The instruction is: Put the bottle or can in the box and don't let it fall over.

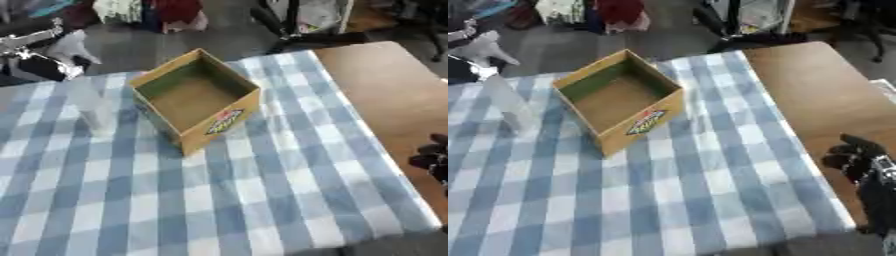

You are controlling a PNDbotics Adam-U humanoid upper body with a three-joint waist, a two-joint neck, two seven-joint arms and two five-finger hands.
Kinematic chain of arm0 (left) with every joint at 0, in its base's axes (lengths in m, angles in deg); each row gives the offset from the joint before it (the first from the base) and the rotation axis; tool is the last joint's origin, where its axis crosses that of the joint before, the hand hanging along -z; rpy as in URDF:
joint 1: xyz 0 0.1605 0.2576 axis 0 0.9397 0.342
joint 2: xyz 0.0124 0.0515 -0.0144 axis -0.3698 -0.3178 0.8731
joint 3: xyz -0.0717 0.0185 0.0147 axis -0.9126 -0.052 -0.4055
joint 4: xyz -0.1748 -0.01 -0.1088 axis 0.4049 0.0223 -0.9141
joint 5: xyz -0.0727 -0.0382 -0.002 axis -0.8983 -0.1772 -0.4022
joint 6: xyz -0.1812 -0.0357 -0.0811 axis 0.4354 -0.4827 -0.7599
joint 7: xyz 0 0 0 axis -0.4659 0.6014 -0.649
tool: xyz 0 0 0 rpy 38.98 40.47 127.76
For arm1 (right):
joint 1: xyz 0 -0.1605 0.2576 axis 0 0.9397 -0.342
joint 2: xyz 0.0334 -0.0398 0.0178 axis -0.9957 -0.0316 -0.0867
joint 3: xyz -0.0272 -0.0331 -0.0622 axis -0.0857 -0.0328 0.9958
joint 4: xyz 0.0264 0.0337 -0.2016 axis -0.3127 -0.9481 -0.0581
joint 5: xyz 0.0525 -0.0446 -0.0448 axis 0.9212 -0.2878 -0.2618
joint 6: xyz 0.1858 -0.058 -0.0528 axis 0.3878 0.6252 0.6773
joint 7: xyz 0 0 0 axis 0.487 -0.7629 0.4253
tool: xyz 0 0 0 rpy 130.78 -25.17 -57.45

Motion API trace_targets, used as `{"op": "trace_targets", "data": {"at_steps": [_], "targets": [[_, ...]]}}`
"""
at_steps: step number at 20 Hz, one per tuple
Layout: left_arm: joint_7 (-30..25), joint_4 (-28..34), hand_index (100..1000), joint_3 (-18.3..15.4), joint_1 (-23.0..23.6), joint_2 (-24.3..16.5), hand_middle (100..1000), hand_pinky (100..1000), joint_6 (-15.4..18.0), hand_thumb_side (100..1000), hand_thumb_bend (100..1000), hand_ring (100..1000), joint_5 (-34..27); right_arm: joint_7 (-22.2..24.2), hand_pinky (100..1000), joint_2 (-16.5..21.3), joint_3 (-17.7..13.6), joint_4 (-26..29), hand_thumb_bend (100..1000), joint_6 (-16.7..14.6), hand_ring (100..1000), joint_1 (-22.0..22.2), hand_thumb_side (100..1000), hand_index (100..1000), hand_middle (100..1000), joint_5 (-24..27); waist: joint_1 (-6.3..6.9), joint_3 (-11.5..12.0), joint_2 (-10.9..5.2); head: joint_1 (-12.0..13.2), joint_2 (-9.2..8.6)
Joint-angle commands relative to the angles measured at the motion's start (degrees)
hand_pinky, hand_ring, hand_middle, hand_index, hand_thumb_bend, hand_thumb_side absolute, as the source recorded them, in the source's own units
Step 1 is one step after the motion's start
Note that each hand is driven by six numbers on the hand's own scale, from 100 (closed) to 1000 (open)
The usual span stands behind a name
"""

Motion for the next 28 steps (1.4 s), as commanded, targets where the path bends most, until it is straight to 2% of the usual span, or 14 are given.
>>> {"op": "trace_targets", "data": {"at_steps": [1, 6, 10, 15, 17, 18, 19, 20, 21, 22, 24, 25, 26, 28], "targets": [[-0.03, 3.95, 443, -1.40, -2.41, -3.39, 100, 211, 0.42, 409, 100, 223, -3.53, -0.25, 754, 1.09, -0.48, 1.00, 100, 0.01, 641, -0.45, 802, 802, 624, 0.00, -0.15, 0.18, -1.15, -0.11, -0.23], [0.70, 8.81, 445, -0.90, -3.43, -4.21, 100, 201, -1.41, 459, 100, 224, -13.75, -0.24, 754, 1.14, -0.48, 0.95, 100, 0.00, 641, -0.33, 801, 802, 624, -0.08, -0.11, 0.41, -1.38, -0.05, -0.21], [2.09, 11.75, 450, 0.62, -3.63, -2.86, 100, 201, -3.54, 488, 100, 227, -19.67, -0.17, 755, 1.11, -0.37, 0.95, 100, 0.00, 641, -0.37, 803, 801, 624, -0.07, -0.11, 0.19, -1.36, 0.07, -0.33], [7.04, 12.55, 459, 3.17, -3.65, 1.74, 100, 209, -3.76, 523, 100, 236, -21.02, 0.24, 755, 0.90, 0.03, 0.92, 100, 0.02, 641, -0.63, 802, 801, 624, 0.00, -0.21, -0.86, -1.14, 0.88, -0.33], [10.02, 12.18, 515, 3.86, -3.78, 3.24, 130, 295, -3.68, 501, 100, 295, -19.66, 0.29, 755, 0.80, 0.10, 0.91, 100, 0.06, 641, -0.75, 803, 801, 624, 0.05, -0.21, -1.28, -1.07, 1.18, -0.41], [11.75, 12.02, 515, 4.16, -3.83, 3.75, 130, 295, -3.65, 501, 100, 295, -18.24, 0.31, 755, 0.77, 0.13, 0.91, 100, 0.09, 641, -0.78, 803, 801, 624, 0.06, -0.20, -1.40, -1.06, 1.27, -0.44], [13.47, 11.77, 583, 4.48, -3.77, 4.32, 204, 430, -3.62, 403, 100, 376, -16.31, 0.36, 756, 0.71, 0.20, 0.91, 100, 0.14, 642, -0.84, 804, 801, 624, 0.05, -0.15, -1.55, -1.04, 1.44, -0.54], [15.17, 11.47, 666, 4.70, -3.67, 4.83, 298, 544, -3.61, 411, 100, 467, -14.13, 0.41, 756, 0.66, 0.27, 0.92, 100, 0.18, 642, -0.88, 804, 801, 624, 0.04, -0.11, -1.68, -1.04, 1.53, -0.63], [16.99, 11.01, 781, 4.81, -3.47, 5.33, 461, 671, -3.79, 483, 100, 596, -11.71, 0.46, 756, 0.59, 0.32, 0.95, 100, 0.22, 642, -0.95, 805, 801, 625, 0.04, -0.07, -1.82, -1.05, 1.57, -0.71], [18.87, 10.50, 827, 4.89, -3.29, 5.77, 541, 723, -3.90, 582, 100, 665, -9.20, 0.49, 756, 0.53, 0.34, 1.00, 100, 0.27, 642, -1.01, 803, 801, 625, 0.04, -0.04, -1.94, -1.07, 1.57, -0.78], [22.78, 9.15, 873, 4.70, -2.89, 6.57, 671, 779, -4.17, 699, 107, 766, -5.00, 0.50, 757, 0.42, 0.37, 1.09, 100, 0.35, 642, -1.10, 802, 801, 625, 0.05, -0.02, -2.12, -1.12, 1.52, -0.98], [24.53, 8.40, 923, 4.56, -2.70, 6.74, 762, 807, -4.43, 790, 170, 826, -3.50, 0.51, 757, 0.36, 0.38, 1.14, 100, 0.39, 642, -1.14, 802, 801, 625, 0.04, -0.01, -2.17, -1.14, 1.47, -1.11], [25.74, 7.81, 950, 4.57, -2.57, 6.78, 816, 843, -4.62, 859, 225, 867, -2.19, 0.51, 757, 0.32, 0.39, 1.19, 100, 0.43, 642, -1.16, 802, 801, 625, 0.03, -0.01, -2.19, -1.16, 1.41, -1.20], [26.86, 7.05, 981, 4.51, -2.33, 6.42, 874, 876, -4.82, 926, 251, 907, -0.32, 0.46, 757, 0.30, 0.32, 1.25, 100, 0.47, 642, -1.13, 802, 801, 625, 0.01, -0.01, -2.07, -1.19, 1.27, -1.29]]}}
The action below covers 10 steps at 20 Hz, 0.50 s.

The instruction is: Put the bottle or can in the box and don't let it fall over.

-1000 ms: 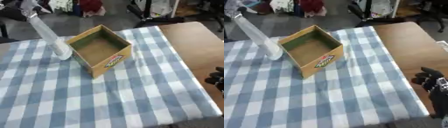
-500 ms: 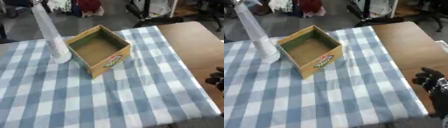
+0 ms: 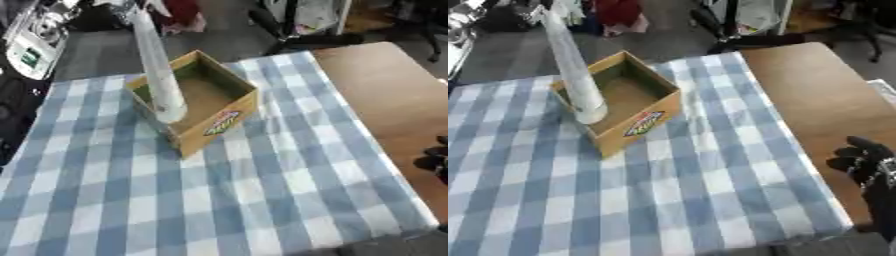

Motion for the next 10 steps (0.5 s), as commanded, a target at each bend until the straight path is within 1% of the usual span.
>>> {"op": "trace_targets", "data": {"at_steps": [1, 3, 5, 7, 8, 10], "targets": [[2.27, -0.60, 991, -0.68, -0.71, -1.58, 891, 885, -0.29, 950, 252, 919, 2.78, -0.04, 757, 0.37, -0.14, 1.22, 100, 0.15, 642, -0.60, 803, 801, 625, -0.02, -0.25, 0.18, -0.90, -0.20, -0.85], [2.15, -0.57, 1000, -1.03, -0.42, -2.30, 914, 890, -0.41, 960, 240, 938, 2.44, -0.08, 757, 0.36, -0.19, 1.18, 100, 0.17, 642, -0.54, 802, 801, 625, -0.10, -0.30, 0.43, -0.93, -0.32, -0.90], [2.07, 0.42, 995, -1.56, 0.31, -3.28, 902, 880, -0.40, 950, 214, 933, 0.08, -0.15, 757, 0.33, -0.31, 1.17, 100, 0.13, 641, -0.53, 802, 801, 625, -0.16, -0.38, 0.73, -0.95, -0.60, -0.89], [1.65, 1.48, 995, -1.64, 0.86, -3.94, 902, 880, -0.76, 950, 214, 933, -2.20, -0.21, 757, 0.31, -0.36, 1.16, 100, 0.11, 641, -0.53, 802, 801, 625, -0.20, -0.40, 0.83, -0.97, -0.69, -0.89], [1.41, 1.92, 974, -1.69, 1.05, -4.18, 844, 827, -1.01, 914, 100, 895, -2.96, -0.25, 757, 0.30, -0.40, 1.16, 100, 0.11, 641, -0.52, 802, 801, 624, -0.21, -0.45, 0.91, -0.96, -0.77, -0.86], [2.21, 3.88, 965, -3.31, 2.82, -4.98, 828, 805, -0.45, 891, 100, 884, -4.55, -0.66, 758, 0.22, -0.94, 1.13, 100, 0.02, 641, -0.40, 802, 801, 624, -0.28, -0.66, 2.31, -0.82, -1.66, -0.81]]}}
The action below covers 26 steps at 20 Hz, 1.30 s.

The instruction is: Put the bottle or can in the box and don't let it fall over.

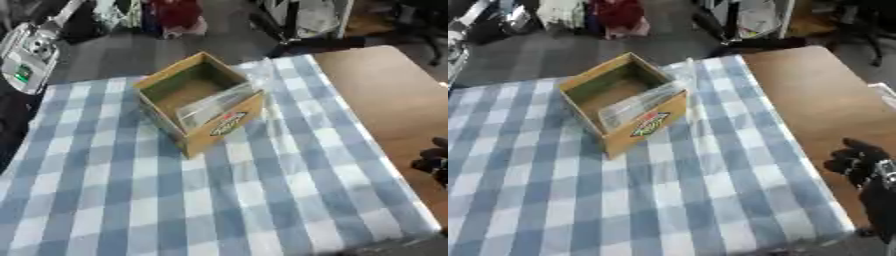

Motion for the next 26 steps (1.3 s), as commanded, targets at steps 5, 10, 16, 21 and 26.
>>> {"op": "trace_targets", "data": {"at_steps": [5, 10, 16, 21, 26], "targets": [[4.87, 9.54, 938, -5.71, 7.32, -1.08, 772, 747, 2.12, 862, 100, 838, -6.56, -1.27, 758, 0.29, -1.52, 1.15, 100, -0.35, 641, -0.62, 803, 801, 624, -0.40, -0.81, 2.77, 0.06, -2.48, -0.92], [6.51, 16.93, 914, -7.54, 14.92, 5.22, 720, 711, -0.30, 883, 115, 798, -11.24, -1.96, 758, 0.41, -2.28, 1.17, 100, -0.60, 640, -0.51, 809, 801, 624, -0.40, -0.84, 5.07, 0.97, -3.25, -0.96], [2.61, 17.01, 919, -12.86, 23.58, 13.84, 700, 690, -5.55, 962, 160, 787, -16.57, -1.41, 759, 0.02, -1.63, 1.27, 100, -0.40, 640, -0.60, 810, 801, 623, -0.03, -1.23, 6.54, 1.15, -1.88, 0.21], [-0.21, 18.38, 916, -14.31, 30.56, 20.82, 687, 679, -9.85, 985, 163, 776, -20.87, -0.56, 758, 0.07, -0.78, 0.95, 100, 0.05, 640, 0.23, 814, 800, 623, 0.01, -1.09, 7.60, 0.20, -0.31, 1.70], [-2.50, 24.79, 915, -13.01, 37.32, 24.44, 685, 678, -13.50, 997, 164, 776, -25.02, 0.45, 758, 0.07, 0.19, 0.77, 100, 0.37, 640, 0.68, 816, 800, 623, 0.23, -1.09, 7.28, -0.62, 0.60, 2.68]]}}
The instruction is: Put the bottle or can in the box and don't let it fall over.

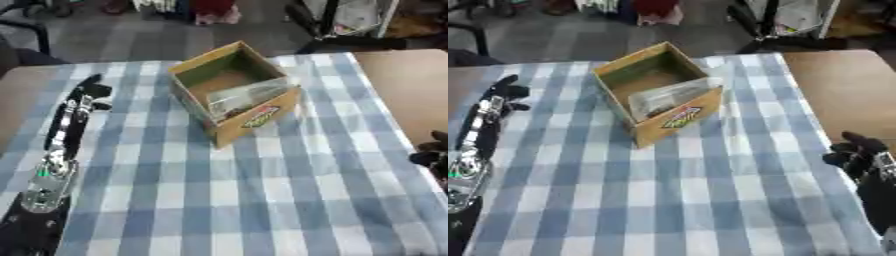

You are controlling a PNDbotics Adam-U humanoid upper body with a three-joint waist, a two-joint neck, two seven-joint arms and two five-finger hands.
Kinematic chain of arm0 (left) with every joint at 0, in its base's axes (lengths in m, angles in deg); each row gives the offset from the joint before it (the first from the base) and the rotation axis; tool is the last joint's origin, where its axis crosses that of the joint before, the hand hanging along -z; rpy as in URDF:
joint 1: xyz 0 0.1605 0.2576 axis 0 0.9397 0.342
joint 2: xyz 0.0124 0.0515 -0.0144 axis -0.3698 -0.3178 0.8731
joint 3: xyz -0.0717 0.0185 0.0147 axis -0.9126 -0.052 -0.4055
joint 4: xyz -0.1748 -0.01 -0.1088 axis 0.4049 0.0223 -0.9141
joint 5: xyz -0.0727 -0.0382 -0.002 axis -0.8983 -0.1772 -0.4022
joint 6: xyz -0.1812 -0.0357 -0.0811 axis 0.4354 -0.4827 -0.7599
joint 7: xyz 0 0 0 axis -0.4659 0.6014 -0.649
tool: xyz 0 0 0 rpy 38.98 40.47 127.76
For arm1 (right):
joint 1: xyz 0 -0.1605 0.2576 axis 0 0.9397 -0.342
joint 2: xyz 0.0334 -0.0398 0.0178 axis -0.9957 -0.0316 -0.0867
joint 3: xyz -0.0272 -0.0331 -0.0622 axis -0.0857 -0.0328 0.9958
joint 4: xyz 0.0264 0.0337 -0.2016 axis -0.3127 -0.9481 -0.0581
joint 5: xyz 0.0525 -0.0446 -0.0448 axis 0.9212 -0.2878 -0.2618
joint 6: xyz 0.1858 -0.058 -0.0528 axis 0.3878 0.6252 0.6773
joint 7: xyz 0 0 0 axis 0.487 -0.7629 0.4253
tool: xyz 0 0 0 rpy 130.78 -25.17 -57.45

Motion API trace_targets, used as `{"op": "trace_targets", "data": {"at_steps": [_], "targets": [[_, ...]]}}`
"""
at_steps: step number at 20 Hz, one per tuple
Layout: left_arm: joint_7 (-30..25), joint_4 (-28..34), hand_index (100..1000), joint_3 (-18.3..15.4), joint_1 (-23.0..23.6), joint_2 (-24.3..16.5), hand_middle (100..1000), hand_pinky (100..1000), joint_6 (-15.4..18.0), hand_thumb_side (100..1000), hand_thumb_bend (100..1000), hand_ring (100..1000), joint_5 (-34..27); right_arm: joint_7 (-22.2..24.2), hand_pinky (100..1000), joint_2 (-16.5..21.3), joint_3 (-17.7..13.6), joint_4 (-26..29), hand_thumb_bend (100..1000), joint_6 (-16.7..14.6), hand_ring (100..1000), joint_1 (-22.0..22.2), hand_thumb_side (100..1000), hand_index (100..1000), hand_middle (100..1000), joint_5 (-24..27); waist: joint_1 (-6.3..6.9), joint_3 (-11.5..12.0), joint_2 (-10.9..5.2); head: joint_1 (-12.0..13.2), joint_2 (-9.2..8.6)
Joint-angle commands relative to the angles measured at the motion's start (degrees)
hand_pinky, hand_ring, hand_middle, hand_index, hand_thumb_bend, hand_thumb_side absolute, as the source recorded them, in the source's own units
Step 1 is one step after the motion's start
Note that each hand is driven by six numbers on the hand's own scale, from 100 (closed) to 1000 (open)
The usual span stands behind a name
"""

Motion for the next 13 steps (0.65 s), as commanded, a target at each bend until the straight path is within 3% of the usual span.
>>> {"op": "trace_targets", "data": {"at_steps": [1, 13], "targets": [[-1.41, 5.05, 915, 0.60, 2.19, 0.39, 685, 678, -2.07, 999, 164, 776, -2.72, 0.63, 758, 0.50, 0.46, 0.72, 100, 0.09, 640, -0.21, 817, 800, 623, 0.24, -0.08, 0.08, -0.95, 0.69, 0.64], [-5.06, 20.21, 912, 1.79, 16.23, -0.02, 680, 676, -5.93, 1000, 160, 774, -10.37, 1.05, 757, 0.73, 0.73, 0.25, 100, 0.04, 640, 0.54, 814, 801, 623, 0.18, -0.11, -0.15, -1.86, 0.14, 1.01]]}}
